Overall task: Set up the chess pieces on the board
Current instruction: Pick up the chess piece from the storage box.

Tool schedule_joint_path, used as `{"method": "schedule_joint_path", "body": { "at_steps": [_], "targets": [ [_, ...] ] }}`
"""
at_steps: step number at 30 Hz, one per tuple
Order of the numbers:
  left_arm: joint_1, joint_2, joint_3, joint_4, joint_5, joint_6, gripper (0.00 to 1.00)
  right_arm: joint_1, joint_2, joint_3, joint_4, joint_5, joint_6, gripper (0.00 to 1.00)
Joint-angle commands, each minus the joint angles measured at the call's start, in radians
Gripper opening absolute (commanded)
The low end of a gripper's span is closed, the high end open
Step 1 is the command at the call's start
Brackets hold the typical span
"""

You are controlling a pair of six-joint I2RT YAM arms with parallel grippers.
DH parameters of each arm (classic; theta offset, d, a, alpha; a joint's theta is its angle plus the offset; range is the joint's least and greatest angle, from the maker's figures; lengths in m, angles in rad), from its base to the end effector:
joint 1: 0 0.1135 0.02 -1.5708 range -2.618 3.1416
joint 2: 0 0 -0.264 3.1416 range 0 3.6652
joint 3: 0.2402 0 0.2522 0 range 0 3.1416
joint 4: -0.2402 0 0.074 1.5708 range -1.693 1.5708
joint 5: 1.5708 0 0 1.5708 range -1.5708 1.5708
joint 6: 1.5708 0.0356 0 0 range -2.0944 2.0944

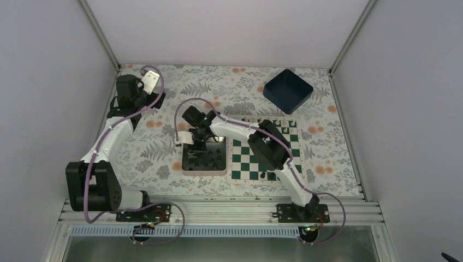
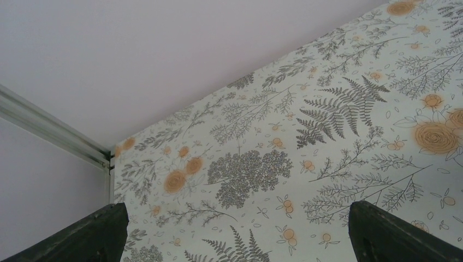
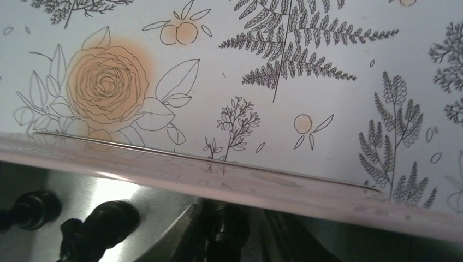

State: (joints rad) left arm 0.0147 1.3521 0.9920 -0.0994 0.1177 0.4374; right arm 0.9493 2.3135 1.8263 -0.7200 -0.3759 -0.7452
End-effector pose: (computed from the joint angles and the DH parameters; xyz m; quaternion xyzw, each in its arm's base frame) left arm 0.3112 0.0004 0.2925 0.2083 0.8227 0.0693 0.5244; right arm 0.2695 0.3988 0.1462 -0.7465 0.6144 0.2009 0.1580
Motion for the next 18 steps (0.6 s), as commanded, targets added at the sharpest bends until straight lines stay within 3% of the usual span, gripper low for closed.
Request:
{"method": "schedule_joint_path", "body": {
  "at_steps": [1,5,18],
  "targets": [
    [-0.003,-0.017,-0.010,0.017,0.029,0.004,1.00,0.011,0.017,0.005,0.010,0.003,0.015,0.23],
    [-0.002,-0.017,-0.007,0.015,0.030,0.003,1.00,0.012,-0.013,0.004,0.001,0.004,0.019,0.12],
    [-0.002,-0.026,0.007,0.000,0.033,-0.001,1.00,-0.049,-0.406,-0.149,-0.056,0.155,0.030,0.07]
  ]
}}
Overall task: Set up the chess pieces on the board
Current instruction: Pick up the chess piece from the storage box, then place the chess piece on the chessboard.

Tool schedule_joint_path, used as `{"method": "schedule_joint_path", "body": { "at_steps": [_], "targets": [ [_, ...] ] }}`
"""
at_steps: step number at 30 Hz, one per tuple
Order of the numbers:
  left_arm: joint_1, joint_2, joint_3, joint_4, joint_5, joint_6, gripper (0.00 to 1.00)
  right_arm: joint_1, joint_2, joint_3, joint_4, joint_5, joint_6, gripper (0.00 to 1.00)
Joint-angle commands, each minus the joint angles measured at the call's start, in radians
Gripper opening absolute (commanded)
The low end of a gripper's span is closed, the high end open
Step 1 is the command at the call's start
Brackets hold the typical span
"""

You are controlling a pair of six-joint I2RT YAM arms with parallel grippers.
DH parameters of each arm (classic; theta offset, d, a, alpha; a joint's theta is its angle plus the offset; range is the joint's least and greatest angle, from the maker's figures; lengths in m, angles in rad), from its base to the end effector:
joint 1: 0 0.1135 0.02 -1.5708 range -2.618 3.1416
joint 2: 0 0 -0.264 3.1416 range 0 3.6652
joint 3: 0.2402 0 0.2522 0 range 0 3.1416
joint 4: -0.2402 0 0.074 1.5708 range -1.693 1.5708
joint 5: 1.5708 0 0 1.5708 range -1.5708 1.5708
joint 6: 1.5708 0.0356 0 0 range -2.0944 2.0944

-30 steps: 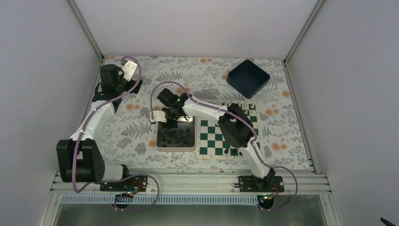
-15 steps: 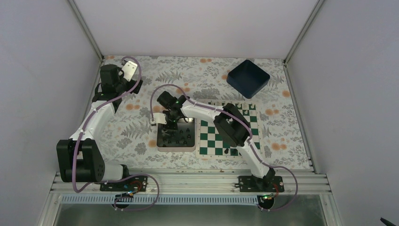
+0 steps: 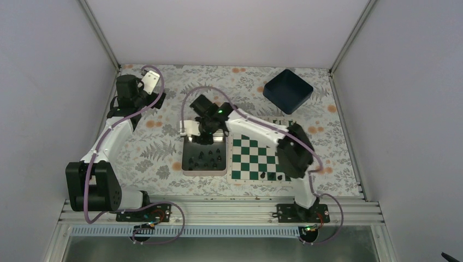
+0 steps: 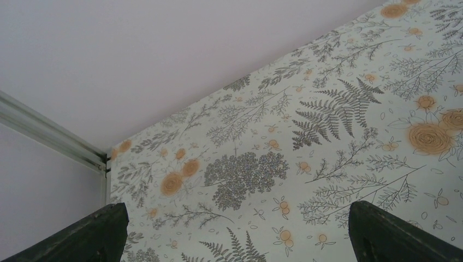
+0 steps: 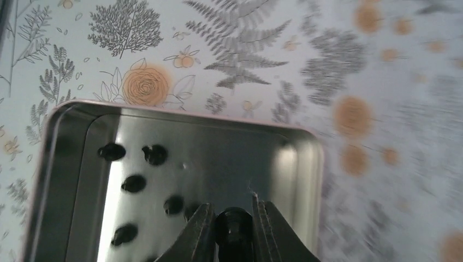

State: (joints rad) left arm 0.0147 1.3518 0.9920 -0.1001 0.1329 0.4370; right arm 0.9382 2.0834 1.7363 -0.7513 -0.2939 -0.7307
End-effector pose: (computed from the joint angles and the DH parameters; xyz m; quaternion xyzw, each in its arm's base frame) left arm 0.3110 -0.0001 0.2926 0.2119 0.8216 0.0628 0.5254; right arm 0.2574 0.3685 0.2204 -0.7356 0.6205 0.1656 0.2155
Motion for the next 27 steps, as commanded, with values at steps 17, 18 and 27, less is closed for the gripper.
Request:
{"method": "schedule_joint_path", "body": {
  "at_steps": [17,18,27],
  "targets": [
    [-0.007,0.030,0.029,-0.012,0.024,-0.003,1.00,-0.865,-0.961,-0.852,-0.158,0.136,-0.305,0.08],
    [-0.009,0.034,0.028,-0.012,0.022,-0.003,1.00,-0.913,-0.982,-0.881,-0.162,0.122,-0.333,0.08],
    [-0.012,0.043,0.025,-0.013,0.024,-0.002,1.00,-1.156,-1.105,-1.081,-0.192,0.041,-0.479,0.08]
  ]
}}
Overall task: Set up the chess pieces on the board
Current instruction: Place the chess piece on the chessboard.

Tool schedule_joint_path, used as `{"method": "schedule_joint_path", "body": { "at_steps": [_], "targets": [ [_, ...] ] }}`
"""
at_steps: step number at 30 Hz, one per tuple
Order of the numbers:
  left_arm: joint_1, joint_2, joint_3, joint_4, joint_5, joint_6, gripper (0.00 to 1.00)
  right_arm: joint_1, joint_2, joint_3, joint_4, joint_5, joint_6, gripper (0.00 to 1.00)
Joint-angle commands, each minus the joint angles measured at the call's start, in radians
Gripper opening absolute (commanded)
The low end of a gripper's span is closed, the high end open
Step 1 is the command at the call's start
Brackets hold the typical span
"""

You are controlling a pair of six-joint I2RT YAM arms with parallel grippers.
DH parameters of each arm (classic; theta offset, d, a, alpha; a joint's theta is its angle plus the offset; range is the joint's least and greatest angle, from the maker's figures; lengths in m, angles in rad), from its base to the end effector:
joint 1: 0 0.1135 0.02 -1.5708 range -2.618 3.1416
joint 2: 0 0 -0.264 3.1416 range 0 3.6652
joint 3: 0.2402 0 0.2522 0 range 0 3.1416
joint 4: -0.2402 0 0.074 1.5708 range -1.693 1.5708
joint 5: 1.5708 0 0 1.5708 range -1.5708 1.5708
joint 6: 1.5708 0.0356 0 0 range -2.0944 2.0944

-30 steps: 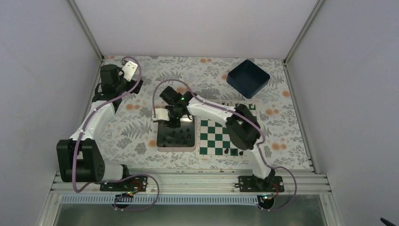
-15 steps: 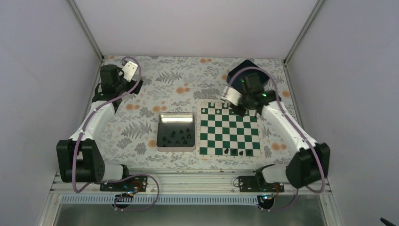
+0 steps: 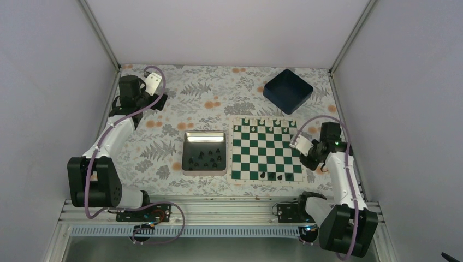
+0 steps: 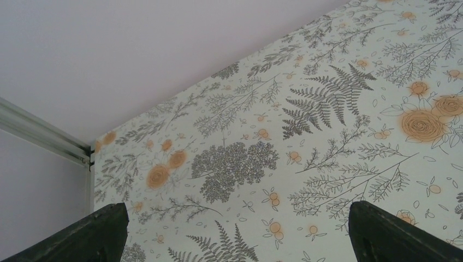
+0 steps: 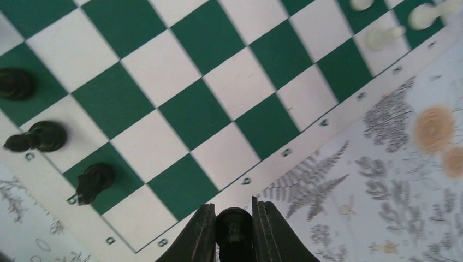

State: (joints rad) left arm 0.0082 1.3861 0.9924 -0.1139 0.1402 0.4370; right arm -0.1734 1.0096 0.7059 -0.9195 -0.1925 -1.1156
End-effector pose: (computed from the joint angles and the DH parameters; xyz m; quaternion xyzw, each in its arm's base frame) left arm 0.3163 -0.0024 0.2813 0.2176 0.8326 0.0527 0.5065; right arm 0.1670 -0.0223 0.2186 -0.4598 0.8660 -0.0277 0.1945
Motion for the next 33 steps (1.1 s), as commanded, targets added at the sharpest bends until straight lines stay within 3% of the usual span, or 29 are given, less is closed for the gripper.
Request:
{"method": "schedule_joint_path", "body": {
  "at_steps": [1,11,33],
  "targets": [
    [-0.005,0.008,0.023,0.002,0.017,-0.001,1.00,-0.057,-0.035,-0.067,-0.029,-0.069,-0.107,0.09],
    [-0.005,0.011,0.017,0.008,0.008,0.002,1.00,-0.077,-0.022,-0.183,-0.041,-0.084,-0.228,0.09],
    [-0.006,0.027,0.019,0.007,0.006,0.003,1.00,-0.077,-0.014,-0.265,0.016,-0.046,-0.226,0.10]
  ]
}}
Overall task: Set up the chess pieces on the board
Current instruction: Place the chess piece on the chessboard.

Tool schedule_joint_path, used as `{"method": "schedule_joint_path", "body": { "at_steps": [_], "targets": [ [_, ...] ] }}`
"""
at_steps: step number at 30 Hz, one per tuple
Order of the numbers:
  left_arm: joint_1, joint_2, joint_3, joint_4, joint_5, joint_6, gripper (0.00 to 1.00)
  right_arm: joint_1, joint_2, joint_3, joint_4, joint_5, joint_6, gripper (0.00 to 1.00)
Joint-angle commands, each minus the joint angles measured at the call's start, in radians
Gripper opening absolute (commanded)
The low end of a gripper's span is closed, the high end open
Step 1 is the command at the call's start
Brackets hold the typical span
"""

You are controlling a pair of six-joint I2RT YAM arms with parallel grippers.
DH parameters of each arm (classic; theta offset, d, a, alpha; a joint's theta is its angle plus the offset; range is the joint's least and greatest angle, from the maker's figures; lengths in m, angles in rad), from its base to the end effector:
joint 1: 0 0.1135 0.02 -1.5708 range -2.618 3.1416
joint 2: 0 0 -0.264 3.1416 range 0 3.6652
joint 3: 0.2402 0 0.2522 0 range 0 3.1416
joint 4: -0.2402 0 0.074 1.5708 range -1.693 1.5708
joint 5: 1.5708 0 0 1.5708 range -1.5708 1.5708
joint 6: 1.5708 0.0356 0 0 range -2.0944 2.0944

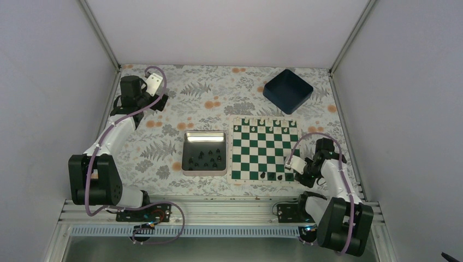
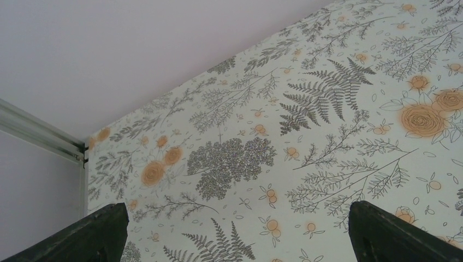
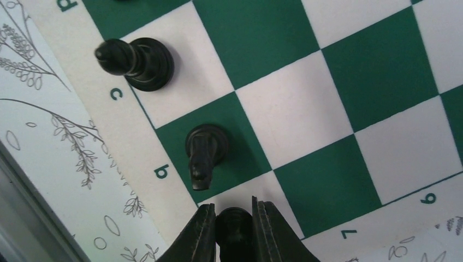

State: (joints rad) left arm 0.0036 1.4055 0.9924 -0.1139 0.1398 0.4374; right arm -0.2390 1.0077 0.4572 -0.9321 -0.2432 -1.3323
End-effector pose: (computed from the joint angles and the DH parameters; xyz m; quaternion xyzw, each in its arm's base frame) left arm 0.3194 -0.0038 0.2756 0.2201 0.8370 0.0497 0.4985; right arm 0.1272 -0.0222 0.1516 -0.5201 0.8444 0.0547 0.1166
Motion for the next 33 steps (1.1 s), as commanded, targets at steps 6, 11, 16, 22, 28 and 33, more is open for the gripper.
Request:
{"method": "schedule_joint_path", "body": {
  "at_steps": [6,11,16,22,28,33],
  "targets": [
    [-0.002,0.007,0.018,0.007,0.004,0.004,1.00,-0.011,0.009,-0.020,0.055,0.015,-0.001,0.10],
    [-0.002,0.007,0.018,0.007,0.004,0.004,1.00,-0.011,0.019,-0.018,0.078,0.009,0.002,0.10],
    [-0.002,0.007,0.017,0.006,0.003,0.006,1.00,-0.011,0.042,-0.013,0.085,0.009,0.007,0.11],
    [-0.002,0.010,0.016,0.007,0.004,0.007,1.00,-0.011,0.043,-0.005,0.083,0.014,0.007,0.15],
    [-0.002,0.013,0.014,0.010,0.002,0.009,1.00,-0.012,0.020,0.002,0.073,0.015,0.009,0.24],
    [-0.002,0.012,0.012,0.010,0.005,0.011,1.00,-0.011,0.007,0.053,0.007,0.003,0.006,0.31]
  ]
}}
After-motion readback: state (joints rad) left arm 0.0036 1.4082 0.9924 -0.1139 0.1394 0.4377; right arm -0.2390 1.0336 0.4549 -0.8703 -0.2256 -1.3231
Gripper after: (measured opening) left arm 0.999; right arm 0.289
